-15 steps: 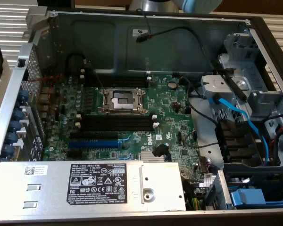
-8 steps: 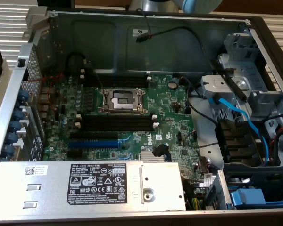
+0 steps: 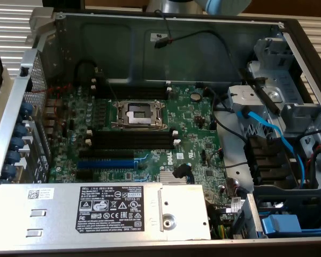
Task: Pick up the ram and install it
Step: 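Pick up the ram and move it above insertion slot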
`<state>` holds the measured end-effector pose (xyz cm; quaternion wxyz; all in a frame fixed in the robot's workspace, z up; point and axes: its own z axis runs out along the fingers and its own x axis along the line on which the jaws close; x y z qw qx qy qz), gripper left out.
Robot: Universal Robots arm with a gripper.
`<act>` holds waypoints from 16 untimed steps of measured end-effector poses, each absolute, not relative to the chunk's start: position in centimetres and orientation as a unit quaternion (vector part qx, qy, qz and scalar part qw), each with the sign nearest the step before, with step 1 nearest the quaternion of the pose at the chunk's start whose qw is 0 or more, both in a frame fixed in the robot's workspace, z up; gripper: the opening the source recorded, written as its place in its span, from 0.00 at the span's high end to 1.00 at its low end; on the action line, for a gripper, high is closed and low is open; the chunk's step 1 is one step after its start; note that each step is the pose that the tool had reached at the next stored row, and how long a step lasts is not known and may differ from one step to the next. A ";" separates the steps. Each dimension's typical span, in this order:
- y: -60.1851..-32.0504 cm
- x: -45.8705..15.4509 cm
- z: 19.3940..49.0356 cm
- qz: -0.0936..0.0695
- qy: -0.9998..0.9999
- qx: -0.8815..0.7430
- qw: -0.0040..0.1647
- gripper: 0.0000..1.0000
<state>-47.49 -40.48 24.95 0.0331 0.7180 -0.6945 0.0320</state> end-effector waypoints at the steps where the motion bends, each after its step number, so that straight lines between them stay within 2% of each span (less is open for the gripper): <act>1: -40.4 -47.5 25.3 0.033 -0.694 0.718 0.034 0.88; 16: -40.0 -47.5 31.2 0.040 -0.694 0.717 0.042 0.88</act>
